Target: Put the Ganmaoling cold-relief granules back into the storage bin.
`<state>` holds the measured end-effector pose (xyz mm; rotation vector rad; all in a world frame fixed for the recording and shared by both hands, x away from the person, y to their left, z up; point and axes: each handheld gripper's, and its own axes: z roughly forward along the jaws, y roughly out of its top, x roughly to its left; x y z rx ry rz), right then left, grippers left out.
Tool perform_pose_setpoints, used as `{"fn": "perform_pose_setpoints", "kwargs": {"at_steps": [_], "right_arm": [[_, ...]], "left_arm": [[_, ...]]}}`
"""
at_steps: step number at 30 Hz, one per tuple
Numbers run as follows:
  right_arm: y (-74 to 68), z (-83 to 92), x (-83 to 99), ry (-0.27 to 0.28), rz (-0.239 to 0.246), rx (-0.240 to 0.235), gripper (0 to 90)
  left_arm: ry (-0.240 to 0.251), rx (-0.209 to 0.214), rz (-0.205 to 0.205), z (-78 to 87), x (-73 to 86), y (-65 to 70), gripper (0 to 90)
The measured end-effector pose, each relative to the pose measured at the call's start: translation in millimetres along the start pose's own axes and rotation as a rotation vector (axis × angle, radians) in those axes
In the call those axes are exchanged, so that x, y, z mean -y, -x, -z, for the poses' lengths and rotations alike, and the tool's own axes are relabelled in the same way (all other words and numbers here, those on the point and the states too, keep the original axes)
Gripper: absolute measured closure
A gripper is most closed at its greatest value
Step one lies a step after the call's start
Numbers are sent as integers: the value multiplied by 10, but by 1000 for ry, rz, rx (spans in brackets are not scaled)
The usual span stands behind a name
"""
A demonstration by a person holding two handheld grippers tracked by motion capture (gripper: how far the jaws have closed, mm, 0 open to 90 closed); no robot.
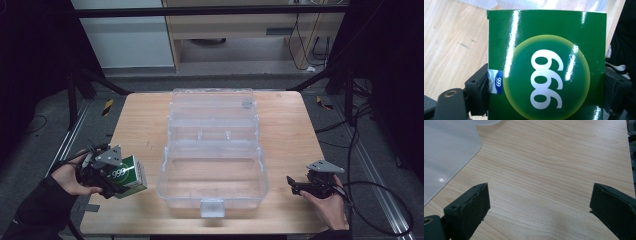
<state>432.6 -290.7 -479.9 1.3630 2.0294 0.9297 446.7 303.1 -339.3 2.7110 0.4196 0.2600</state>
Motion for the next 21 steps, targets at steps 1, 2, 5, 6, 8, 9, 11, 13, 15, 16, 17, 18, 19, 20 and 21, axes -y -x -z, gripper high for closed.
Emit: {"fn": "perform_pose_setpoints", "kwargs": {"at_steps": [1,2,5,6,8,9,11,13,15,16,17,18,19,20,21], "right_arm": [[3,-3,1,2,5,2,32],[2,-4,2,1,6,1,32],[0,-4,3,1,3,-2,32],[0,-4,5,1,2,-2,32],[1,-3,6,1,5,-1,32],[2,-3,6,2,4,-2,33],[1,-2,5,3,1,-4,33],[1,-2,6,2,5,-2,33],[-1,-3,6,2,4,-2,33],[0,-3,4,3,4,-2,33],[2,-1,3,6,10,-1,34],[4,0,3,8,11,-1,34],[8,2,2,7,11,-1,34],[8,2,1,8,6,-1,34],[7,0,3,9,1,-2,34]], "left_arm": [[-1,0,-2,19,-30,3,150],[-3,-3,-7,31,-49,5,150],[6,1,-14,62,-129,10,150],[4,0,-19,70,-155,12,150],[5,4,-24,76,-197,13,150],[9,6,-25,76,-218,16,150],[9,14,-33,85,-258,17,150],[7,11,-41,97,-286,19,150],[9,10,-43,106,-316,18,150],[10,10,-45,109,-339,17,150],[11,10,-46,109,-354,17,150],[12,12,-50,108,-378,17,150],[13,10,-53,107,-403,19,150],[15,14,-56,104,-429,22,150],[17,15,-63,102,-457,24,150]]}}
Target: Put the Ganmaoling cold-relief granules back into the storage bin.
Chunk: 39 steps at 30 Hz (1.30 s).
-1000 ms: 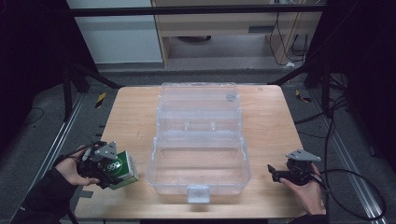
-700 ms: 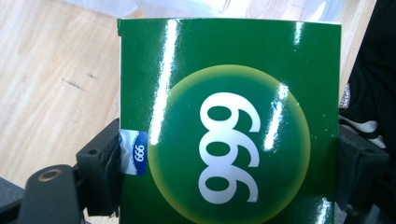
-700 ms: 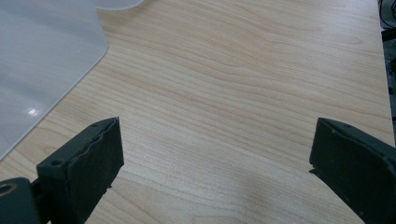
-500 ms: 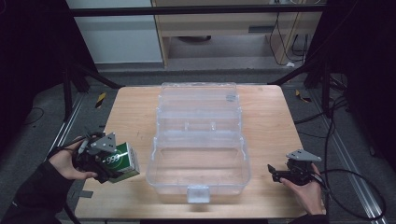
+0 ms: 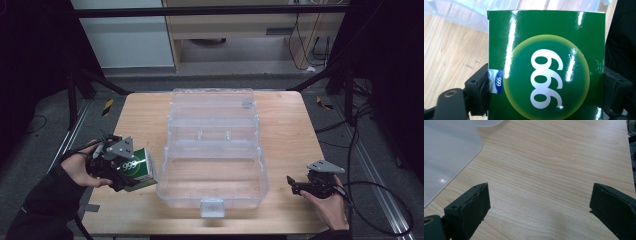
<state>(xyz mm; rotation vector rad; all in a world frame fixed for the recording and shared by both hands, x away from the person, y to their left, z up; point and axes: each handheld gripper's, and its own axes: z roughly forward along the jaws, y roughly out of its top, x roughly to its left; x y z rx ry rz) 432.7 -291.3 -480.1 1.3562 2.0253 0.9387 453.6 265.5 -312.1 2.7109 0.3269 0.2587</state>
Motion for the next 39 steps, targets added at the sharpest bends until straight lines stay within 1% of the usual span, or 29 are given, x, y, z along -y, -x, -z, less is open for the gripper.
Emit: {"fn": "perform_pose_setpoints", "kwargs": {"at_steps": [2,11,15,17,18,22,23,25,28,31,39], "right_arm": [[1,-3,2,0,7,-1,35],[-10,-9,1,-4,6,-6,38],[-6,-9,1,-3,7,-6,38],[-7,-11,1,-4,8,-6,38],[-5,-15,2,-2,12,-4,38],[-9,-14,3,-3,12,-6,39],[-9,-14,3,-3,12,-6,39],[-8,-14,3,-3,13,-6,40],[-9,-14,4,-4,14,-7,40],[-6,-17,4,-5,19,-4,40],[-10,-15,6,-9,20,-5,40]], "left_arm": [[5,4,-8,-5,-56,-2,150],[9,19,-29,-43,-267,19,150],[20,25,-51,-63,-361,25,150],[14,29,-72,-77,-422,28,150],[22,33,-70,-93,-447,36,150],[12,40,-94,-138,-546,56,150],[18,45,-95,-156,-574,65,150],[18,52,-109,-178,-619,70,150],[23,65,-116,-229,-673,83,150],[18,72,-132,-289,-714,90,150],[15,92,-164,-448,-764,86,150]]}}
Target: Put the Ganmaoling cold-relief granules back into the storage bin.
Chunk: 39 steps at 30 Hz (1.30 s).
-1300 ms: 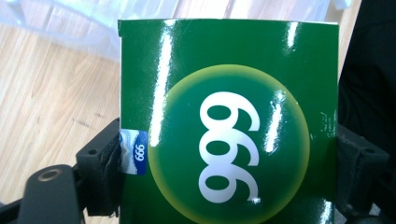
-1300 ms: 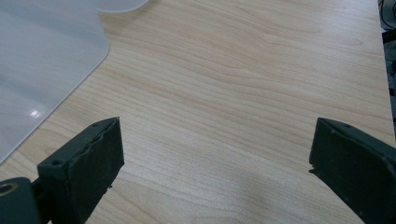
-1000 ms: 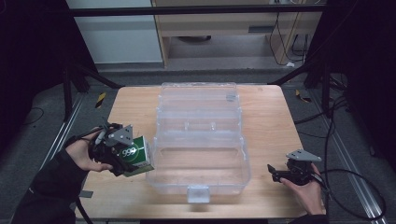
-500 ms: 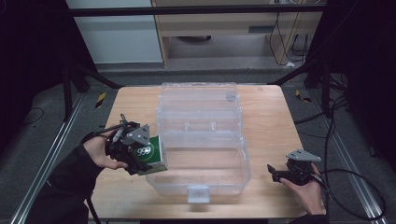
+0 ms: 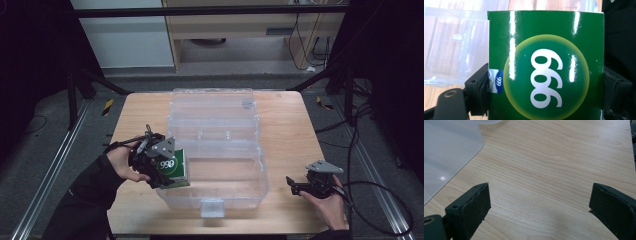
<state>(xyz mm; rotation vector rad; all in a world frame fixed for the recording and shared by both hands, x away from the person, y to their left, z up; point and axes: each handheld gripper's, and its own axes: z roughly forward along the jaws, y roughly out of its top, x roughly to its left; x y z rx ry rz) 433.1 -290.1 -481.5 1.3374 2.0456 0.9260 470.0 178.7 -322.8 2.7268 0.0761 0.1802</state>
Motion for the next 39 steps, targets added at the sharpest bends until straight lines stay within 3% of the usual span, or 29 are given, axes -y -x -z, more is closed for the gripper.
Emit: {"fn": "perform_pose_setpoints", "kwargs": {"at_steps": [9,39], "right_arm": [[-5,-14,4,-4,12,-1,41],[-37,-52,13,-30,35,-6,38]], "left_arm": [[-22,21,-30,-201,10,-17,150],[-58,71,-4,-718,181,-17,146]]}}
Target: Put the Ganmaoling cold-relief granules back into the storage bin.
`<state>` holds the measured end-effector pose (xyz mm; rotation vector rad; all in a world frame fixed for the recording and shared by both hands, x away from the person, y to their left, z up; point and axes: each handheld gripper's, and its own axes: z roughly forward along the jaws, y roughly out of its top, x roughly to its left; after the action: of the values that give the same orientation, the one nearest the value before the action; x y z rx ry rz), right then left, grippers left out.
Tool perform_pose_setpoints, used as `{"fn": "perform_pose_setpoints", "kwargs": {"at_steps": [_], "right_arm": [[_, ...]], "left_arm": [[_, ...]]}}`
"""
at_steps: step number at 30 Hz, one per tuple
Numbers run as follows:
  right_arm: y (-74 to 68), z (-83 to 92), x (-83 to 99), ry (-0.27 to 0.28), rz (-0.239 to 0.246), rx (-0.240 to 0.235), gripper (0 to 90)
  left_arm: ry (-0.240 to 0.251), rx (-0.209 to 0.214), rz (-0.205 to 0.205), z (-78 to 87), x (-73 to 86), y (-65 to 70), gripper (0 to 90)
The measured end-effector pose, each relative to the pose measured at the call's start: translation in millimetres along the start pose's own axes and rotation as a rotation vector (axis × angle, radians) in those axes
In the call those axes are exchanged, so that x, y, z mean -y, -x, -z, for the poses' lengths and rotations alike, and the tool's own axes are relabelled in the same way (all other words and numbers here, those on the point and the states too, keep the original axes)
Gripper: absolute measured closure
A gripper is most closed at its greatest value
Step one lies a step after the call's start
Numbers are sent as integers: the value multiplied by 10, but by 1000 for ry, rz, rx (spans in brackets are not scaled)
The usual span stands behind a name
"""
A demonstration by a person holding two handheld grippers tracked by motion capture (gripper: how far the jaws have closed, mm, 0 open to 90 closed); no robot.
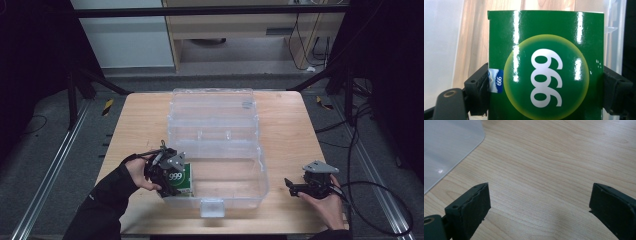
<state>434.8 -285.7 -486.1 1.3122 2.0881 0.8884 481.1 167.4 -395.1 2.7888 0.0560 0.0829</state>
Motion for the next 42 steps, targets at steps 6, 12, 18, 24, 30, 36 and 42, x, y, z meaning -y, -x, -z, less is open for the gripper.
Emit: {"fn": "perform_pose_setpoints", "kwargs": {"at_steps": [6,12,18,24,30,36,42], "right_arm": [[14,-7,17,2,-5,-1,38],[12,-8,17,3,-4,-1,36],[16,-6,19,3,-4,-1,35],[18,-5,19,1,-1,0,35],[22,-2,21,0,-7,1,35],[21,-6,20,0,-6,0,35],[23,-1,22,-1,-10,3,35]], "left_arm": [[-4,3,4,-66,17,-4,143],[-7,9,14,-145,43,-7,139],[-11,4,21,-151,43,-4,136],[-18,-3,13,-138,43,3,133],[-13,-3,11,-107,53,2,133],[47,-40,33,130,94,-5,132],[127,-74,70,349,173,30,142]]}}
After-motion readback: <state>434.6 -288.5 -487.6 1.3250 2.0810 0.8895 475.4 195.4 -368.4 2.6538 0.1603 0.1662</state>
